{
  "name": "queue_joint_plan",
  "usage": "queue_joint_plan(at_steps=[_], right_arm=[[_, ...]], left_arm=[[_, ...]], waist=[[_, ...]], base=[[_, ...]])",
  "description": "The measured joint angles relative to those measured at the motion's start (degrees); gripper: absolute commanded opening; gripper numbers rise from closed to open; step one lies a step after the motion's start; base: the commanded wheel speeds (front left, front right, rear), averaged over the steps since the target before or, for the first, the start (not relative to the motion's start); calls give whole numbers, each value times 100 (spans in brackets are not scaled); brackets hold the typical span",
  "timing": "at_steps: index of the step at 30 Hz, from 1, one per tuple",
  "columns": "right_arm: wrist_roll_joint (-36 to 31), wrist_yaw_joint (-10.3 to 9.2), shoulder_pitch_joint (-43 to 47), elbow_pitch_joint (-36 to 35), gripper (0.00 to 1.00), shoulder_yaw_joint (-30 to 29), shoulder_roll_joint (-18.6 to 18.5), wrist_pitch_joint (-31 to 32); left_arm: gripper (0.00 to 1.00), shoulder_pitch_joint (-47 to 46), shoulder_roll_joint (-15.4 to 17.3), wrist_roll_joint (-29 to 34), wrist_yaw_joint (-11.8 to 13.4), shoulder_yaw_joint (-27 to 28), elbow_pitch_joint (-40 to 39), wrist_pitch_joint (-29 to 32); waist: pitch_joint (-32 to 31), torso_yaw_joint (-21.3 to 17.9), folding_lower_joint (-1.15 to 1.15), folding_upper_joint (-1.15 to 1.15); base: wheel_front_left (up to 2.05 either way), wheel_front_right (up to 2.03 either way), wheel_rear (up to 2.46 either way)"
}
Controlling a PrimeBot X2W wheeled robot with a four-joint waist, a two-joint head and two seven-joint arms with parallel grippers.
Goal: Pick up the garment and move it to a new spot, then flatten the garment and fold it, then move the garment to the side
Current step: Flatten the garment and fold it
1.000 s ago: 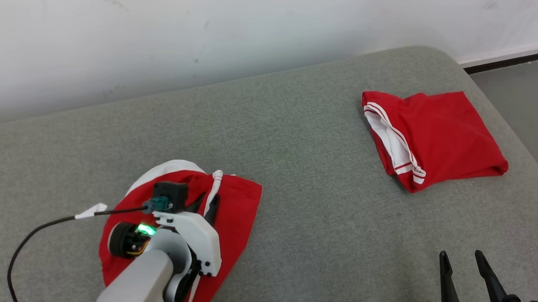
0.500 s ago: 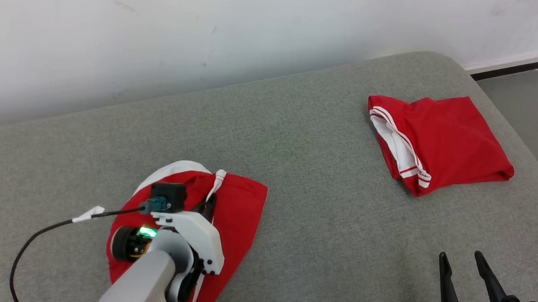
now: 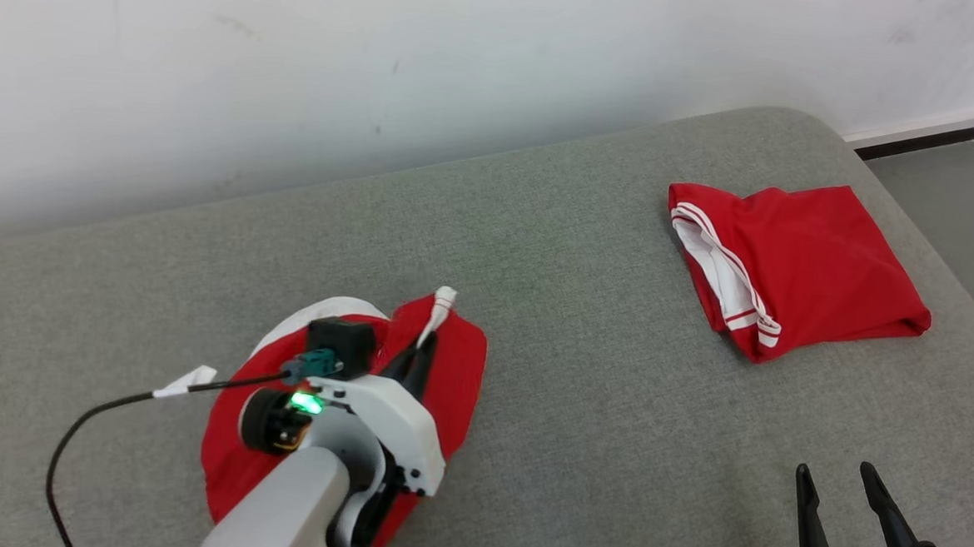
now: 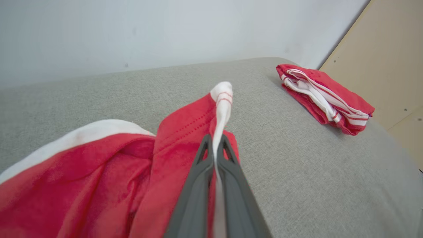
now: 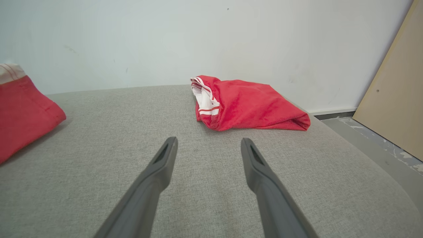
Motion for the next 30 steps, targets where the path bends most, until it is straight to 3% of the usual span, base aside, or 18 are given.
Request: queue_joint_plan(at_steps=[10,17,18,19,20,26,30], right_arm=[[-23,0,37,0,100,-16,1,1],[-23,0,27,-21,100,-12,1,0],[-23,0,25,-21,100,-13,0,0],[-23,0,22,-21,100,-15,2,0],[-22,0,20,-21,100,-14,1,0],[-22,0,22,-8,100,-51,0,0],[-25,0,42,-8,100,-140,1,0]], left_arm=[[0,615,-78,108,-26,-673,-1343,504],[0,925,-221,232,-115,-1182,-1361,556],[16,925,-249,267,-146,-1238,-1317,498],[52,925,-277,299,-178,-1298,-1260,442],[100,924,-294,363,-235,-1374,-1207,382],[100,990,-443,324,-635,-1699,-1044,53],[100,1055,-468,207,-722,-1666,-1123,-269]], waist=[[-26,3,0,0],[89,-46,0,0],[108,-56,0,0],[125,-68,0,0],[136,-80,0,0],[138,-110,0,0],[83,-60,0,0]], base=[[0,0,0],[0,0,0],[0,0,0],[0,0,0],[0,0,0],[0,0,0],[0,0,0]])
